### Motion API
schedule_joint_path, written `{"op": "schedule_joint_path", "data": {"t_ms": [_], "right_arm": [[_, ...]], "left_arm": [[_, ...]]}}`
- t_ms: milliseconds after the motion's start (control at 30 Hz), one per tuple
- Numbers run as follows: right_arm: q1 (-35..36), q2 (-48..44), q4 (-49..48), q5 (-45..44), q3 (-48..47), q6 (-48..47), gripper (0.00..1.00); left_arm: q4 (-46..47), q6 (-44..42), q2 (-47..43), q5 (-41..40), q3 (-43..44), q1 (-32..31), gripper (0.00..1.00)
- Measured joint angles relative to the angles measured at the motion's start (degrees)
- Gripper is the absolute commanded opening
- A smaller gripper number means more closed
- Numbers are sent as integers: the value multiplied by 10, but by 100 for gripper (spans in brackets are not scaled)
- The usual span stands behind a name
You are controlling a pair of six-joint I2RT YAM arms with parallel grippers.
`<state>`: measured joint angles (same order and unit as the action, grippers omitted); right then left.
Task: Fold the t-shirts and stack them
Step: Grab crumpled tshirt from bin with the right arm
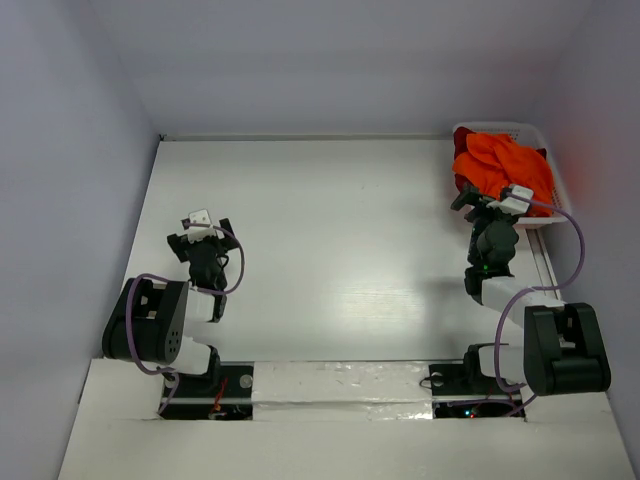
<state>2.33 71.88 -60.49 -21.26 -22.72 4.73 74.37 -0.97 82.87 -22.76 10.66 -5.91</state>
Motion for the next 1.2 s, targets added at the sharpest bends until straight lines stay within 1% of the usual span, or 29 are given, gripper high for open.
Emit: {"op": "schedule_joint_path", "data": {"t_ms": [867,933,1000,1033,1100,1133,1200], "right_arm": [[0,-2,2,-5,0,0,100],[0,-12,37,-27,-8,7,100],[0,-19,116,-51,-53,11,100],[0,-19,160,-58,-88,11,100],[0,-27,213,-62,-144,14,100],[0,-38,231,-59,-160,17,100],[1,-72,261,-53,-175,26,100]], "left_arm": [[-1,0,-2,-7,0,0,99],[-3,0,-9,-21,2,-7,99],[-59,9,-25,-72,19,-17,99],[-85,13,-44,-84,65,-24,99],[-189,30,-58,-98,159,-29,99],[-242,47,-59,-96,218,-31,99],[-319,77,-65,-79,308,-34,99]]}}
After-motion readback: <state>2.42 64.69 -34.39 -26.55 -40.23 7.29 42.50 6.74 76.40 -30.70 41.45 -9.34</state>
